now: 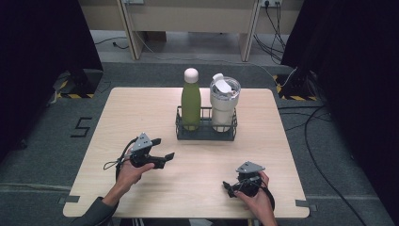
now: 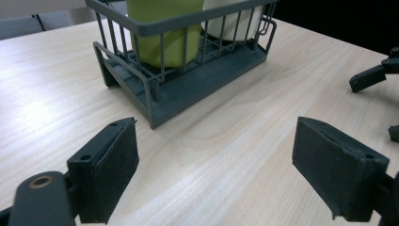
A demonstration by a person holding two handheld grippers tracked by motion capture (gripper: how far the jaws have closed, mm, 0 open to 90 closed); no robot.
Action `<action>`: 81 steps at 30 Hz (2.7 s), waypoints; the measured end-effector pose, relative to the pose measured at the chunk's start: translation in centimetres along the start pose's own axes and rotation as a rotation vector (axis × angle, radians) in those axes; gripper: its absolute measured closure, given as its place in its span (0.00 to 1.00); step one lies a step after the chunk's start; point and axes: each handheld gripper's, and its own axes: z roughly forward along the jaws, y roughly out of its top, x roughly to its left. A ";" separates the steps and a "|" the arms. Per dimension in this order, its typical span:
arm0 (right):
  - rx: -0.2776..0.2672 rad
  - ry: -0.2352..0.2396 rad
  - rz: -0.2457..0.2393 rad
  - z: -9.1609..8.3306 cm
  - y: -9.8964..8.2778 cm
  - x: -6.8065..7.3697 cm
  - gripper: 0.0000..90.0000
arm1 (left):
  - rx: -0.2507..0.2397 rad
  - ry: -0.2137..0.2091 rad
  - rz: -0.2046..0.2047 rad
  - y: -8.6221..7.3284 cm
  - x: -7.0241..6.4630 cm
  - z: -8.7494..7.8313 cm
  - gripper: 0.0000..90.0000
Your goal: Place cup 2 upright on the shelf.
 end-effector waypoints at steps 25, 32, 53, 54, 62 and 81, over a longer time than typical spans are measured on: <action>-0.001 -0.002 -0.004 0.0 0.0 0.0 0.05 | 0.113 -0.044 -0.009 -3.4 -1.4 -0.4 0.16; -0.001 -0.002 -0.004 0.0 0.0 0.0 0.05 | 0.142 -0.051 0.019 -3.9 -2.0 -0.6 0.16; -0.001 -0.002 -0.004 0.0 0.0 0.0 0.05 | 0.191 -0.011 0.092 -5.0 -2.8 -2.0 0.16; -0.001 -0.002 -0.004 0.0 0.0 0.0 0.05 | 0.195 -0.010 0.095 -5.1 -2.9 -2.1 0.16; -0.002 -0.002 -0.004 0.0 0.0 0.0 0.05 | 0.225 0.006 0.111 -5.6 -3.1 -2.4 0.16; -0.002 -0.004 -0.005 0.0 0.0 0.0 0.05 | 0.304 -0.006 0.101 -5.8 -2.8 -2.2 0.14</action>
